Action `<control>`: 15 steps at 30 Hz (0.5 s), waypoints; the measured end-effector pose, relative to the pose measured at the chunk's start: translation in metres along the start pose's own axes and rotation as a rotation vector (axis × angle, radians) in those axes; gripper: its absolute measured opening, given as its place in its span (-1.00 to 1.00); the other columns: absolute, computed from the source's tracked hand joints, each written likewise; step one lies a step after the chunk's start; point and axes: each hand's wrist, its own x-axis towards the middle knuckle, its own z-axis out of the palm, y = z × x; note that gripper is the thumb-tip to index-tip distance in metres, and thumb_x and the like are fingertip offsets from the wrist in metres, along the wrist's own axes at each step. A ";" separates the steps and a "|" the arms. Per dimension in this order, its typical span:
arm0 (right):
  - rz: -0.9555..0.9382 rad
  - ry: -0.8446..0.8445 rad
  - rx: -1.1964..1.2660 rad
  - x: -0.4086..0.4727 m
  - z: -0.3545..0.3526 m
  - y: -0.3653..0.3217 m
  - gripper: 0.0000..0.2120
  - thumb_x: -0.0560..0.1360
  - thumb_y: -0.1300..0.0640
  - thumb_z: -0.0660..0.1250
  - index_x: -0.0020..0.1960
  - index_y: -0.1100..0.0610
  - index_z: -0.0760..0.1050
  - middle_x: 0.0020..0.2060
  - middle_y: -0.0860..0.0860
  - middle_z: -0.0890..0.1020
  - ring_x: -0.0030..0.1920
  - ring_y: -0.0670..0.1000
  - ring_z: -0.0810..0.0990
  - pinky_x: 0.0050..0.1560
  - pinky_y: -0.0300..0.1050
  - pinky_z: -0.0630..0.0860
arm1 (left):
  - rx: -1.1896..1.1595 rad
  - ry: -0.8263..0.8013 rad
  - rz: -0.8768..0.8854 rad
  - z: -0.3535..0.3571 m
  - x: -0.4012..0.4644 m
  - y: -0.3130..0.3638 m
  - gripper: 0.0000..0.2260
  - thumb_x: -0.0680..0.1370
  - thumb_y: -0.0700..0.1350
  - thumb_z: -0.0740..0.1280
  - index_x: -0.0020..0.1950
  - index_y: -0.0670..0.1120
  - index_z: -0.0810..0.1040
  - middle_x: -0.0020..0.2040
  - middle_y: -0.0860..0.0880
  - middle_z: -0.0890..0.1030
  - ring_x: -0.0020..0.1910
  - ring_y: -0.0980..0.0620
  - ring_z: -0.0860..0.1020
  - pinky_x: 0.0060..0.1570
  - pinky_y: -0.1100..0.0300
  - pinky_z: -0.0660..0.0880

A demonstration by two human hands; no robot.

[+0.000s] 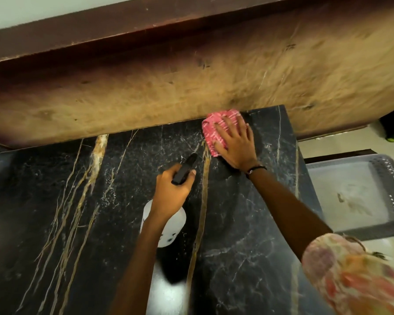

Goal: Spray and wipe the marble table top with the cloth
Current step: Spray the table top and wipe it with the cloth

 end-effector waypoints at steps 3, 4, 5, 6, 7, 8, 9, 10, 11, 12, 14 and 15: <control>-0.154 0.017 -0.033 -0.050 0.005 0.007 -0.42 0.53 -0.25 0.01 0.48 -0.05 0.26 0.48 0.09 0.27 0.50 0.26 0.09 0.46 0.24 0.05 | -0.007 -0.009 -0.003 0.010 -0.002 0.004 -0.79 0.52 -0.12 0.36 -0.18 -0.27 0.55 -0.44 -0.18 0.46 -0.51 -0.01 0.37 -0.47 0.12 0.34; -0.182 0.025 -0.041 -0.070 0.005 0.015 -0.44 0.54 -0.25 0.02 0.49 -0.07 0.24 0.49 0.07 0.25 0.52 0.23 0.06 0.48 0.20 0.02 | -0.012 -0.012 -0.007 0.014 -0.003 0.005 -0.80 0.52 -0.12 0.36 -0.18 -0.26 0.55 -0.44 -0.17 0.46 -0.50 -0.02 0.38 -0.46 0.11 0.34; -0.188 0.038 -0.037 -0.089 0.005 0.026 -0.44 0.55 -0.26 0.03 0.49 -0.08 0.23 0.50 0.04 0.23 0.52 0.19 0.04 0.49 0.18 0.03 | -0.020 -0.014 -0.010 0.017 -0.004 0.006 -0.80 0.52 -0.12 0.36 -0.18 -0.26 0.55 -0.44 -0.19 0.46 -0.49 -0.04 0.38 -0.45 0.08 0.35; -0.171 0.051 -0.023 -0.105 0.003 0.038 -0.44 0.56 -0.27 0.02 0.50 -0.09 0.21 0.51 0.03 0.22 0.53 0.17 0.03 0.48 0.17 0.05 | -0.028 -0.018 -0.009 0.019 -0.005 0.008 -0.81 0.52 -0.12 0.36 -0.17 -0.25 0.55 -0.43 -0.22 0.46 -0.48 -0.06 0.39 -0.44 0.06 0.35; -0.134 0.062 -0.008 -0.116 0.000 0.053 -0.43 0.56 -0.29 -0.02 0.50 -0.10 0.18 0.51 0.02 0.20 0.53 0.17 0.03 0.47 0.17 0.07 | -0.034 -0.025 -0.006 0.022 -0.007 0.009 -0.81 0.52 -0.12 0.36 -0.16 -0.25 0.55 -0.44 -0.22 0.45 -0.48 -0.06 0.38 -0.45 0.06 0.35; -0.086 0.068 0.004 -0.122 -0.004 0.066 -0.42 0.56 -0.31 -0.06 0.51 -0.09 0.14 0.52 0.03 0.19 0.53 0.17 0.04 0.47 0.17 0.06 | -0.035 -0.037 -0.004 0.024 -0.008 0.011 -0.81 0.52 -0.12 0.35 -0.15 -0.25 0.54 -0.45 -0.17 0.43 -0.49 -0.04 0.37 -0.45 0.08 0.34; -0.028 0.068 0.011 -0.121 -0.006 0.077 -0.40 0.55 -0.32 -0.09 0.51 -0.09 0.11 0.52 0.04 0.19 0.53 0.18 0.05 0.47 0.17 0.05 | -0.028 -0.049 -0.005 0.026 -0.009 0.013 -0.82 0.53 -0.12 0.35 -0.14 -0.25 0.54 -0.47 -0.11 0.40 -0.51 0.00 0.36 -0.48 0.12 0.33; 0.034 0.067 0.018 -0.115 -0.008 0.083 -0.39 0.55 -0.32 -0.08 0.52 -0.08 0.10 0.52 0.05 0.19 0.52 0.20 0.06 0.46 0.19 0.05 | -0.022 -0.057 -0.008 0.028 -0.011 0.014 -0.82 0.53 -0.12 0.35 -0.13 -0.24 0.55 -0.48 -0.06 0.39 -0.53 0.05 0.34 -0.49 0.16 0.32; 0.095 0.066 0.023 -0.104 -0.010 0.084 -0.39 0.54 -0.31 -0.04 0.51 -0.08 0.12 0.52 0.06 0.20 0.51 0.23 0.09 0.44 0.22 0.08 | -0.019 -0.060 -0.011 0.030 -0.012 0.015 -0.82 0.53 -0.11 0.34 -0.12 -0.24 0.55 -0.49 -0.04 0.38 -0.55 0.08 0.33 -0.50 0.18 0.31; 0.150 0.066 0.030 -0.090 -0.011 0.081 -0.39 0.52 -0.30 -0.01 0.51 -0.08 0.16 0.51 0.07 0.22 0.50 0.25 0.12 0.42 0.25 0.11 | -0.016 -0.059 -0.010 0.033 -0.014 0.016 -0.81 0.53 -0.11 0.35 -0.13 -0.24 0.55 -0.48 -0.04 0.38 -0.55 0.09 0.33 -0.50 0.19 0.31; 0.220 0.058 0.060 -0.065 -0.012 0.067 -0.38 0.50 -0.27 0.01 0.49 -0.05 0.23 0.49 0.10 0.26 0.48 0.30 0.15 0.37 0.32 0.14 | -0.012 -0.055 0.002 0.038 -0.019 0.020 -0.81 0.52 -0.11 0.35 -0.14 -0.25 0.55 -0.46 -0.09 0.40 -0.49 0.00 0.37 -0.45 0.12 0.33; 0.223 0.057 0.072 -0.057 -0.011 0.058 -0.38 0.49 -0.26 0.01 0.48 -0.03 0.26 0.48 0.11 0.27 0.47 0.32 0.15 0.36 0.34 0.14 | -0.007 -0.049 0.013 0.041 -0.022 0.021 -0.82 0.52 -0.12 0.36 -0.15 -0.24 0.55 -0.45 -0.13 0.42 -0.47 -0.05 0.38 -0.43 0.10 0.34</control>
